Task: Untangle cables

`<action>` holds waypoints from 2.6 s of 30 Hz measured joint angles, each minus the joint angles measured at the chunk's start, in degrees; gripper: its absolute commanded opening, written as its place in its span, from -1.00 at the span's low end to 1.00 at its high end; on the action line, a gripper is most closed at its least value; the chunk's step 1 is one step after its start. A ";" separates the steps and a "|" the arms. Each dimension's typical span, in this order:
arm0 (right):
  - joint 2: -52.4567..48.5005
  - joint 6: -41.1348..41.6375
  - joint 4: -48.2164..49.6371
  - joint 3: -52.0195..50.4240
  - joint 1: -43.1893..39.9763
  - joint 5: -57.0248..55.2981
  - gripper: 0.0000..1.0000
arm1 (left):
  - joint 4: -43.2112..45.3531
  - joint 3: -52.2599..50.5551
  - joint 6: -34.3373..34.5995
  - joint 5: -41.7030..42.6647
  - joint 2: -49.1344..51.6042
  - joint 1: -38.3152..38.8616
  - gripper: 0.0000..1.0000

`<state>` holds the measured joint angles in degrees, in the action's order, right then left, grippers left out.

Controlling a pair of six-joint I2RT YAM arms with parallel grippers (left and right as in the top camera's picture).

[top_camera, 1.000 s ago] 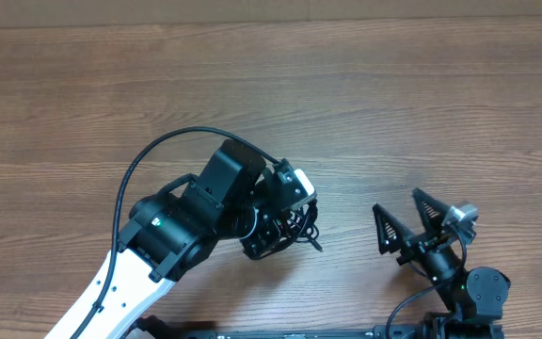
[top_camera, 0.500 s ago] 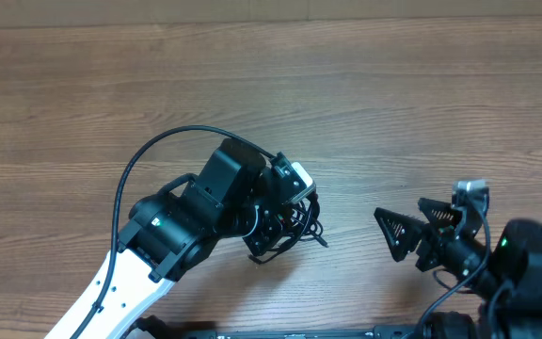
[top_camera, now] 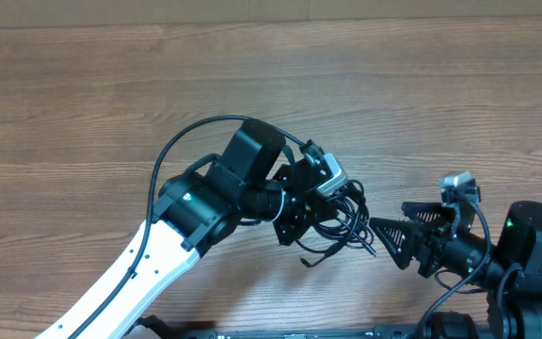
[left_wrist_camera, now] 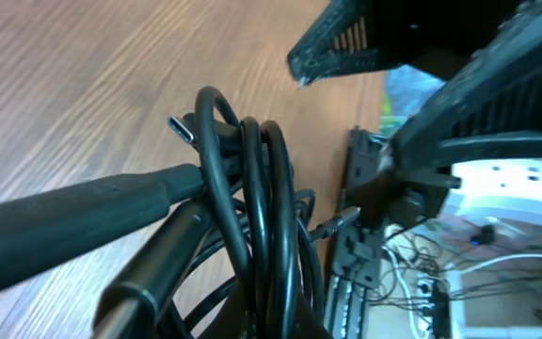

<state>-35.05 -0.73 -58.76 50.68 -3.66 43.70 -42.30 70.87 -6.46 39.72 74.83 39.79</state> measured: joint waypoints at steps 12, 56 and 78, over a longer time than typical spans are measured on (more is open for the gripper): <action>0.00 -7.78 -1.36 0.00 0.00 6.80 -0.58 | 4.15 0.00 0.11 8.26 0.22 0.00 -0.91; 0.00 -19.15 -3.56 0.00 0.00 11.37 1.00 | -0.04 0.00 2.51 -0.31 0.24 0.33 -0.91; 0.00 -19.19 -4.79 0.00 0.00 9.90 -0.92 | 5.73 0.00 -5.73 19.89 0.24 0.31 -0.91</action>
<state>-35.05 -19.92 -63.55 50.68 -3.66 53.60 -36.58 70.87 -12.19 59.61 75.07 40.10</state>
